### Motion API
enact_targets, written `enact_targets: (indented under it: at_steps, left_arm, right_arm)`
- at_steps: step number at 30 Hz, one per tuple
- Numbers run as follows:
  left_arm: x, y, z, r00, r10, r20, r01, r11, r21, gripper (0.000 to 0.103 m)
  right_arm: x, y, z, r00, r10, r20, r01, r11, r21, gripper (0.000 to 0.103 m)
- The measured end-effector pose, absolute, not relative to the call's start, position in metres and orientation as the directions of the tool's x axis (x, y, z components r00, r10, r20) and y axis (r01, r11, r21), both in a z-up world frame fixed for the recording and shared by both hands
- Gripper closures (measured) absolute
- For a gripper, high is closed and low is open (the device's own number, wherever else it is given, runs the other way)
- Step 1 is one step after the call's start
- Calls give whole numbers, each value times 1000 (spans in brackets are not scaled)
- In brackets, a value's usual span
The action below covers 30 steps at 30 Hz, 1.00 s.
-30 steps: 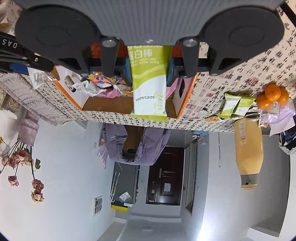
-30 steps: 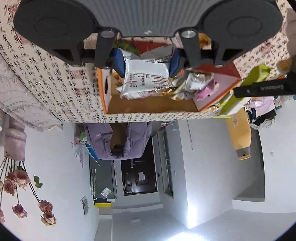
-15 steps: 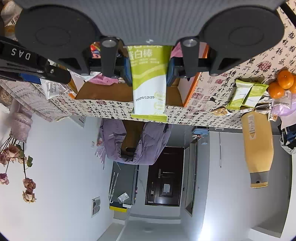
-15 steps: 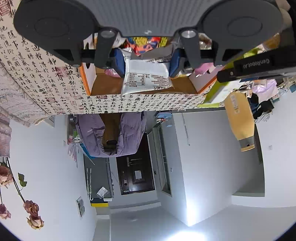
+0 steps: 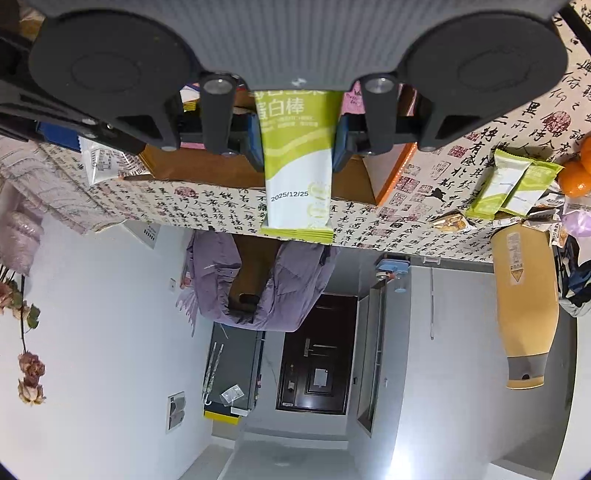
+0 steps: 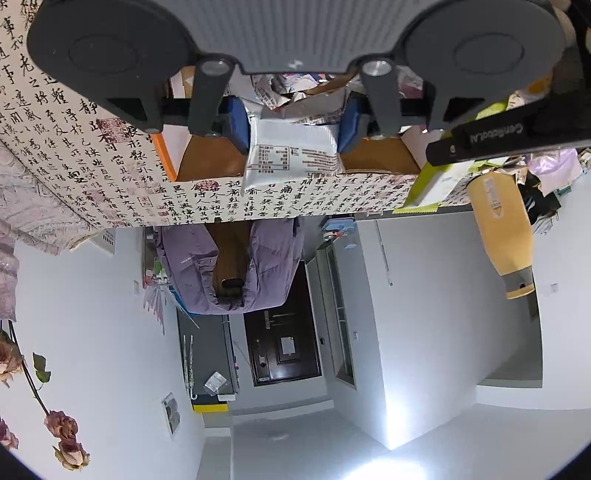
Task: Organize snacks
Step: 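Carry both held snacks into the cardboard box and open both grippers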
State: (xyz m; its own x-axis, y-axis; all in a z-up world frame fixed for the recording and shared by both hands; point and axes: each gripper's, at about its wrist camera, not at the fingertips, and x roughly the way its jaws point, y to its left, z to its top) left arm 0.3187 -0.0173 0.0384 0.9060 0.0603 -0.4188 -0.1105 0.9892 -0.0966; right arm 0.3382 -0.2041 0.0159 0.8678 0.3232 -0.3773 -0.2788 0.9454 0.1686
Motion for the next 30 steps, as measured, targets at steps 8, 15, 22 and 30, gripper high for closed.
enact_targets:
  at_steps: [8,15,22,30]
  left_arm:
    - [330,-14,20,896,82,-437,-121,991,-62,65]
    - [324,-9,17,908,62,-415,-106,991,-82,45]
    - [316,-4,23,928,83,-364,-129,986,-105,0]
    - [316,-2,23,926,89,-368,-141,983,-115,0]
  right_arm:
    - [345,-206,0,848,331,-414,-276,942,189,54]
    - [340,-208,-1,859,303,-413,-250,952,179,28]
    - [336,-216,2,877,291,-383,-227,952,205,0]
    - [335,-217,2,888,266,-376,-208,960,187,0]
